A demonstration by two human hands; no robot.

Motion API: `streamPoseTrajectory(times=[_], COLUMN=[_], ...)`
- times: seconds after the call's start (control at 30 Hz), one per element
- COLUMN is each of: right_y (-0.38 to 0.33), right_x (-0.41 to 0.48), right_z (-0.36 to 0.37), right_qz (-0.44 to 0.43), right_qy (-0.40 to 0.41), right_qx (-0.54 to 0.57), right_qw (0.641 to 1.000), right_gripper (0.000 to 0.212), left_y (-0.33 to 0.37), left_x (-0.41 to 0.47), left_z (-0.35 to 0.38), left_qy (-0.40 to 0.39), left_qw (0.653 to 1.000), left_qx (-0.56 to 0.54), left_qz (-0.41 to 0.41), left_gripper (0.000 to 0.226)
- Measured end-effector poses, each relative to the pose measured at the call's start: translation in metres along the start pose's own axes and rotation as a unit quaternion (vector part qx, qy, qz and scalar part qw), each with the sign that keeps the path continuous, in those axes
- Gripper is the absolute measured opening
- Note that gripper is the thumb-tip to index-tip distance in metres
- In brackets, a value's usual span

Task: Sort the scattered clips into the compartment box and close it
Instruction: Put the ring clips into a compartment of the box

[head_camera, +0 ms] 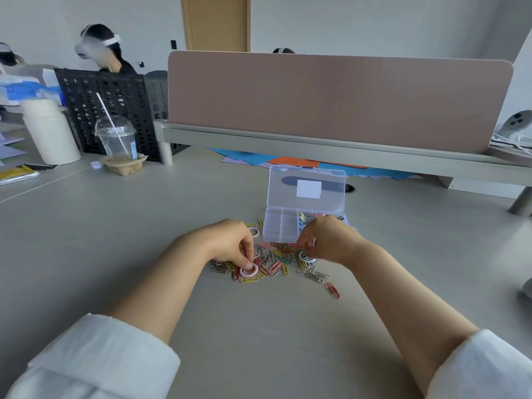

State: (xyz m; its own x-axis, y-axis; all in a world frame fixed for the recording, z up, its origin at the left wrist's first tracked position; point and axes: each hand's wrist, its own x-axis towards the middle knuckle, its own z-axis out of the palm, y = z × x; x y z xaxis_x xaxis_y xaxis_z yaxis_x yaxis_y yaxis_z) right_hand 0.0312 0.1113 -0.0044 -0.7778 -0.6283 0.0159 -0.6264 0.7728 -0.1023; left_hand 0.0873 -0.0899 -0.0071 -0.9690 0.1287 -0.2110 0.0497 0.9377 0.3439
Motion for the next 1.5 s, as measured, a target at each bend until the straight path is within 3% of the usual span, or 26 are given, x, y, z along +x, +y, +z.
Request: streamPoseTrajectory(times=[0.23, 0.4, 0.63, 0.8, 0.93, 1.03, 1.1, 1.17, 1.23, 1.33, 1.5], right_y=[0.0, 0.004, -0.008, -0.014, -0.013, -0.011, -0.009, -0.008, -0.007, -0.005, -0.001], right_x=[0.0, 0.004, 0.002, 0.006, 0.007, 0.008, 0.009, 0.009, 0.01, 0.012, 0.013], right_z=[0.002, 0.008, 0.01, 0.019, 0.02, 0.021, 0.025, 0.027, 0.03, 0.035, 0.039], right_qz=[-0.001, 0.006, 0.031, 0.057, 0.06, 0.067, 0.077, 0.087, 0.093, 0.104, 0.117], right_qy=[-0.014, 0.036, 0.132, 0.185, 0.18, 0.179, 0.191, 0.202, 0.21, 0.213, 0.206], right_qx=[0.028, 0.097, 0.366, 0.415, 0.454, 0.454, 0.436, 0.416, 0.399, 0.378, 0.382], right_qw=[1.0, 0.995, 0.921, 0.889, 0.871, 0.87, 0.876, 0.882, 0.888, 0.895, 0.893], right_gripper=[0.033, 0.025, 0.012, 0.007, 0.02, 0.014, 0.01, 0.01, 0.01, 0.011, 0.012], left_y=[-0.002, -0.001, 0.003, 0.011, 0.018, 0.018, 0.009, -0.006, -0.018, -0.023, -0.021], left_x=[0.0, 0.001, 0.015, 0.019, 0.016, 0.013, 0.015, 0.019, 0.024, 0.028, 0.03], left_z=[0.007, 0.004, 0.025, 0.032, 0.033, 0.029, 0.026, 0.026, 0.031, 0.036, 0.032], left_qy=[0.005, 0.087, 0.256, 0.265, 0.245, 0.23, 0.299, 0.357, 0.311, 0.251, 0.251], left_qw=[1.0, 0.991, 0.91, 0.877, 0.856, 0.848, 0.864, 0.908, 0.947, 0.968, 0.966], left_qx=[-0.014, -0.099, -0.324, -0.401, -0.454, -0.476, -0.405, -0.216, -0.074, -0.01, 0.055], left_qz=[0.003, 0.01, -0.034, -0.007, 0.017, 0.044, 0.024, -0.027, -0.04, -0.019, -0.014], left_gripper=[0.016, 0.013, 0.017, 0.009, 0.014, 0.008, 0.011, 0.021, 0.03, 0.028, 0.02])
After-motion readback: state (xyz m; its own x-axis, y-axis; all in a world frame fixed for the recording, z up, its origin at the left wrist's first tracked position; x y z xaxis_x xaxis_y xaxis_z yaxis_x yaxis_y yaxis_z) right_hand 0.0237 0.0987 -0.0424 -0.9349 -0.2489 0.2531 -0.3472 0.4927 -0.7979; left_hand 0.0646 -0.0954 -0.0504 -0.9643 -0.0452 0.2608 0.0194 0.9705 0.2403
